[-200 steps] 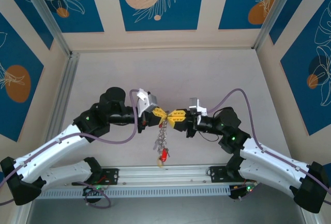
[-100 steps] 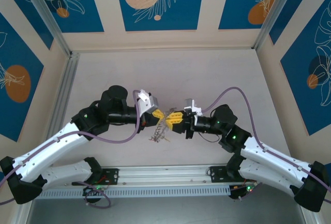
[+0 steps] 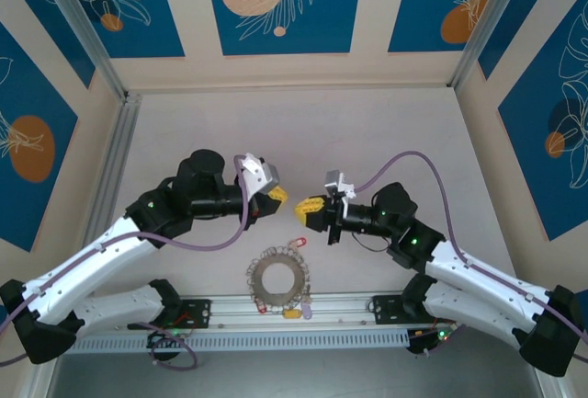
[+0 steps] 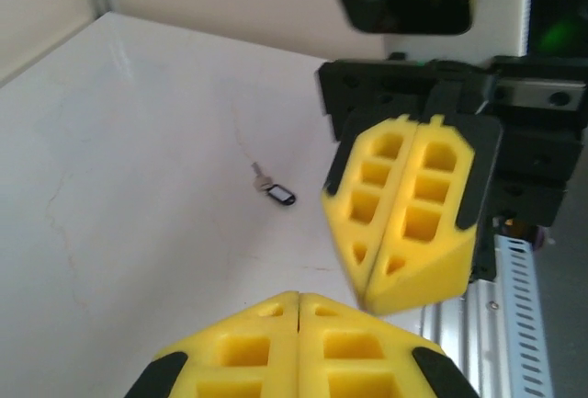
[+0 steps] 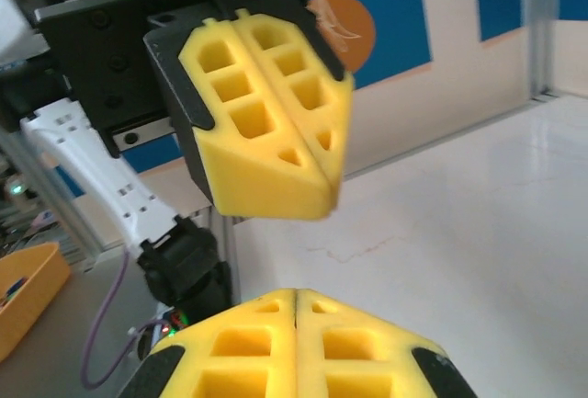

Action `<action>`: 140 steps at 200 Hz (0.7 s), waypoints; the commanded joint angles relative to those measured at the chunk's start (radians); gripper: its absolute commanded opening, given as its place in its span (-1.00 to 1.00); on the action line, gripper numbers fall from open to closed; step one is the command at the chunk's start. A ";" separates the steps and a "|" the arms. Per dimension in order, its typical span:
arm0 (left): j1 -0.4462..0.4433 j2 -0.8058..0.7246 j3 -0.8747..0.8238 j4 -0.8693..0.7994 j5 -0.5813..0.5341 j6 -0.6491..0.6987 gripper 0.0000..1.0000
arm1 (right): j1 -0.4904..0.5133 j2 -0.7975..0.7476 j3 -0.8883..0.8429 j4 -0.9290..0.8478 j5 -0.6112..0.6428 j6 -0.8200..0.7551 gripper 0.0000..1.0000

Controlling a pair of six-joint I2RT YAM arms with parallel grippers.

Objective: Put the keys on the keyring

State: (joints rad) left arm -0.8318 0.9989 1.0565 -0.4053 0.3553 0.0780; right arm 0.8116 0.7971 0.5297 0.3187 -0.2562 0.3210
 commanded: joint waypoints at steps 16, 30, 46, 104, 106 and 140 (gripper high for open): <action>0.136 -0.011 -0.067 -0.052 -0.108 -0.159 -1.00 | -0.099 0.007 -0.020 -0.209 0.057 0.109 -0.42; 0.222 -0.032 -0.108 -0.053 -0.109 -0.234 -0.70 | -0.105 0.069 0.013 -0.335 0.062 0.109 -0.22; 0.319 -0.040 -0.170 -0.016 -0.063 -0.321 -0.49 | -0.078 0.156 0.053 -0.473 0.083 0.119 -0.07; 0.346 0.006 -0.315 0.148 -0.024 -0.413 -0.41 | 0.089 0.284 0.093 -0.760 0.213 0.293 -0.06; 0.346 0.006 -0.315 0.149 -0.023 -0.413 -0.41 | 0.093 0.284 0.090 -0.764 0.210 0.298 -0.07; 0.346 0.008 -0.315 0.153 0.014 -0.378 -0.40 | 0.159 0.265 0.016 -0.772 0.128 0.377 -0.11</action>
State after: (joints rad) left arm -0.4908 1.0149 0.7441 -0.3084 0.3195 -0.2981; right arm 0.9234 1.0866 0.5945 -0.3824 -0.0837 0.6022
